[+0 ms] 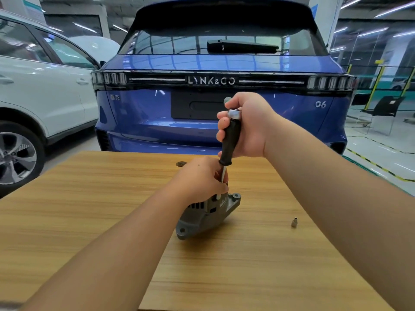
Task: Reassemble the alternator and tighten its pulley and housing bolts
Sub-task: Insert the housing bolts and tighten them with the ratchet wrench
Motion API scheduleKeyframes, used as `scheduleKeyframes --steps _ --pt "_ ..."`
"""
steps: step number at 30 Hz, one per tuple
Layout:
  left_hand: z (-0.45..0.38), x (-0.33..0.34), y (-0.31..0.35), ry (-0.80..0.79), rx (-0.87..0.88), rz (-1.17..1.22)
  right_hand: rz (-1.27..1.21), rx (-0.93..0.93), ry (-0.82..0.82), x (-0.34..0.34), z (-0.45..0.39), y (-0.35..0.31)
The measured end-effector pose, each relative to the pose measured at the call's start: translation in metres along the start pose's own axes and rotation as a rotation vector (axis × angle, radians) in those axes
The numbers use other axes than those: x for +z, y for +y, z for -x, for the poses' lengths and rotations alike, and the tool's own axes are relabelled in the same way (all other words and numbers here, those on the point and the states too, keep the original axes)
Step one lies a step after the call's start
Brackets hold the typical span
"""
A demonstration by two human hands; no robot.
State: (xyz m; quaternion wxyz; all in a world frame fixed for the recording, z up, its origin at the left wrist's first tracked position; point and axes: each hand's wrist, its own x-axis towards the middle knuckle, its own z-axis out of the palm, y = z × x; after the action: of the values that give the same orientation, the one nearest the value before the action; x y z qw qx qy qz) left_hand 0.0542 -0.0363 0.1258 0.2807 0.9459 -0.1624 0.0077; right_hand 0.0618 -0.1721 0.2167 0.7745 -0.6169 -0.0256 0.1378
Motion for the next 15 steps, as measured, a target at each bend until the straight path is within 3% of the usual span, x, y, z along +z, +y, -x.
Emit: scheduleKeyframes --steps 5,8,12,15 --pt "0.002 -0.002 0.000 -0.009 0.003 0.013 0.027 -0.019 -0.029 0.007 -0.001 0.003" --pt "0.000 -0.002 -0.001 -0.020 -0.005 -0.007 -0.128 -0.098 0.039 0.011 -0.001 0.013" --pt "-0.004 0.000 0.000 -0.022 -0.021 -0.007 -0.439 -0.380 0.155 0.019 -0.002 0.039" --pt "-0.006 0.001 0.000 -0.011 -0.024 0.005 -0.329 -0.666 0.205 0.020 0.002 0.062"
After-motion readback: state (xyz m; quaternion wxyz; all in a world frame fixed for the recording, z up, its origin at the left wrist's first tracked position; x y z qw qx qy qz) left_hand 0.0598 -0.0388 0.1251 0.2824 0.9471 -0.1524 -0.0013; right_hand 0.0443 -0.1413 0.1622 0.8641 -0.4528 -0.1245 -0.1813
